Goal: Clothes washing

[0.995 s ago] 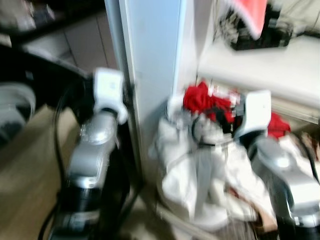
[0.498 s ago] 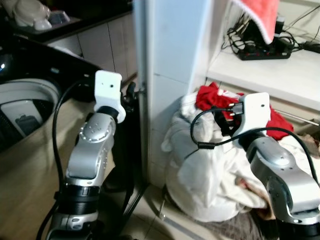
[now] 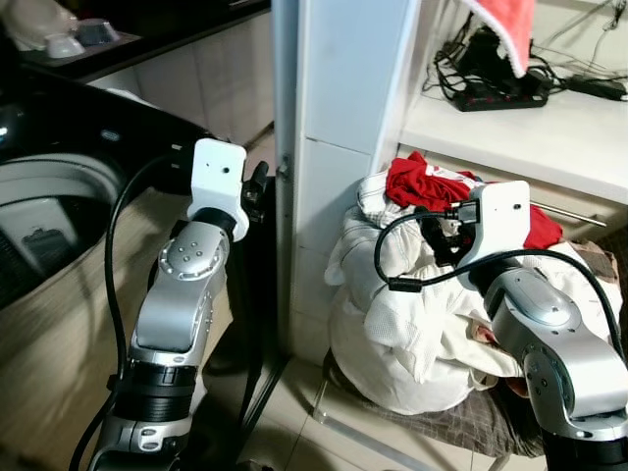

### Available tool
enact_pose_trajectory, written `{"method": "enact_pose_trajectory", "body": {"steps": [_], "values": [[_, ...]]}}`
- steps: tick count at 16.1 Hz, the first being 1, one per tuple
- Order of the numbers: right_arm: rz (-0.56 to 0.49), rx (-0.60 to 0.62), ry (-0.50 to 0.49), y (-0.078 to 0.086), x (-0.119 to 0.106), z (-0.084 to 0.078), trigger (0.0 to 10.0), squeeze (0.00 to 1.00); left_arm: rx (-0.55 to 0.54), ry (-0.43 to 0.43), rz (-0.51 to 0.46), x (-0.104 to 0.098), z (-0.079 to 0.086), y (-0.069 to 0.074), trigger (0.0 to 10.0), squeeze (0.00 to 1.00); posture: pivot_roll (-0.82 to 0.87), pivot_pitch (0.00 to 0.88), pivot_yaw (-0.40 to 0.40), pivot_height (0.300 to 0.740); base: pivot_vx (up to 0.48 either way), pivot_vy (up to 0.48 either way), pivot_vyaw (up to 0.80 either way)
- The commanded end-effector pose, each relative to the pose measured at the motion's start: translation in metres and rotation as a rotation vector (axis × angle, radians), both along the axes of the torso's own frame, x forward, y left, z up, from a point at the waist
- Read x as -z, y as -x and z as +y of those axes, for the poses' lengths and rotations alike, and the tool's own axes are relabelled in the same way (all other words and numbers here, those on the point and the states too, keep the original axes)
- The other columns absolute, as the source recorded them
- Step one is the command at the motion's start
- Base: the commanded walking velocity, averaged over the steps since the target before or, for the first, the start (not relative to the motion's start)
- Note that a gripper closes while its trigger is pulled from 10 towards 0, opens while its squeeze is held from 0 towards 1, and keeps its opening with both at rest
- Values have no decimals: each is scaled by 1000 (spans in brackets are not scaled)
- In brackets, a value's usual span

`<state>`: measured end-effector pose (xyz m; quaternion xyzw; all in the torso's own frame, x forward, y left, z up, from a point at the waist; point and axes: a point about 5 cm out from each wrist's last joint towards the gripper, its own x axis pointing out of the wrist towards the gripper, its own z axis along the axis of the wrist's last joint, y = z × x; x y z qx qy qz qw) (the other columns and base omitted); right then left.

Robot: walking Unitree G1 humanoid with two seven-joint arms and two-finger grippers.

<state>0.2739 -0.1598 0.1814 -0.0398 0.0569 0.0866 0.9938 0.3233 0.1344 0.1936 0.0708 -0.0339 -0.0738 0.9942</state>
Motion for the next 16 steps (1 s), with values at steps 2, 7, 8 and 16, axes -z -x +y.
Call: {"method": "enact_pose_trajectory", "body": {"steps": [2, 7, 8, 16], "values": [[-39, 21, 4, 0, -8, -5, 10000, 0, 17, 49, -16, -4, -3, 1, 10000, 0, -116, 0, 3, 740, 0, 201, 0], [-40, 24, 4, 0, -8, -5, 10000, 0, 17, 34, -10, -3, -3, 0, 10000, 0, -118, 0, 6, 740, 0, 455, 0], [-40, 26, 4, 0, -8, -5, 10000, 0, 13, -7, -22, -4, -3, 0, 10000, 0, -119, 0, 8, 740, 0, 0, 0], [-49, 29, -6, 0, -9, -7, 10000, 0, 40, 31, 1, -4, -9, 1, 10000, 0, -119, 0, 11, 740, 0, -169, 0]]}}
